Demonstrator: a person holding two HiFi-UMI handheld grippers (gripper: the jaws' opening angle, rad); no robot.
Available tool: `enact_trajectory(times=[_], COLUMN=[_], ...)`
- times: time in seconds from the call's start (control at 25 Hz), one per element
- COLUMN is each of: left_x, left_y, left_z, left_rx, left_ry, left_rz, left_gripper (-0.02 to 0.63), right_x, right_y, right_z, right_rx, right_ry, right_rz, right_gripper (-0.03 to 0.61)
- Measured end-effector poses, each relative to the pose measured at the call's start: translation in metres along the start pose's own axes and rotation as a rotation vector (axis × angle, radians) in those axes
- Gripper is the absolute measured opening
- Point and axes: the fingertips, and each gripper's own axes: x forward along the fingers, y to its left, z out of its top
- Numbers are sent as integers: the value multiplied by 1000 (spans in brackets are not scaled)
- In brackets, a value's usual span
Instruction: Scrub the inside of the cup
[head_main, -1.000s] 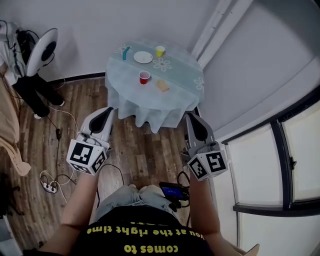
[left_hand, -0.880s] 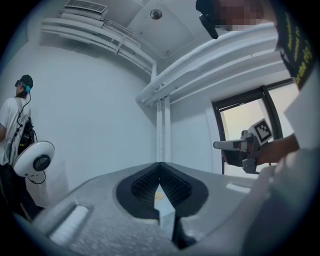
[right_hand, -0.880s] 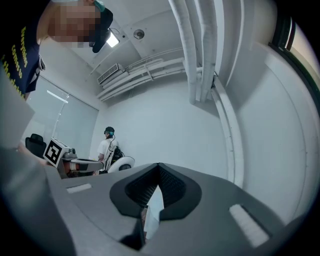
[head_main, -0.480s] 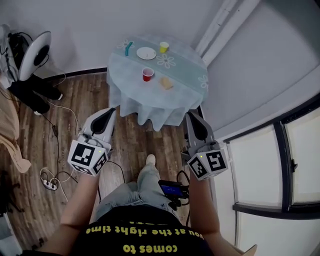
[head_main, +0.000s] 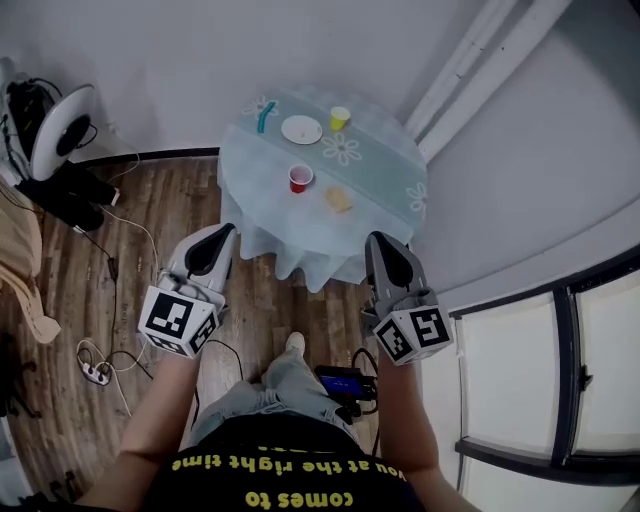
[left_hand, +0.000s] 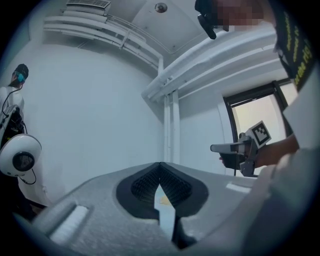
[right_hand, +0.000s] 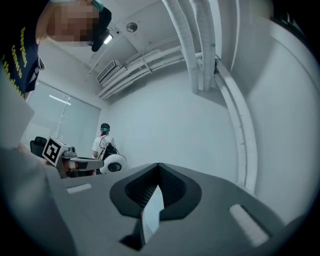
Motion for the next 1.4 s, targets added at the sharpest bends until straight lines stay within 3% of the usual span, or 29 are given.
enact_trajectory(times=[0.68,0.96,1.24,1.4], left_x=[111,131,157,188], left_y=[17,31,52,70], left_z=[-4,-10,-23,-25], left_rx=[11,-11,-38,-48], left_ry=[18,14,22,17], left_rz=[98,144,134,82], left_gripper=[3,3,3,3], right_x=[85,111,135,155], right_y=[-111,-122,-129,-141], right_z=[5,1,-16,-13], right_rx=[8,10,16,-5], right_ry=[-9,-7,32,43], right_rz=[112,154,149,107], right_gripper=[6,6,6,6])
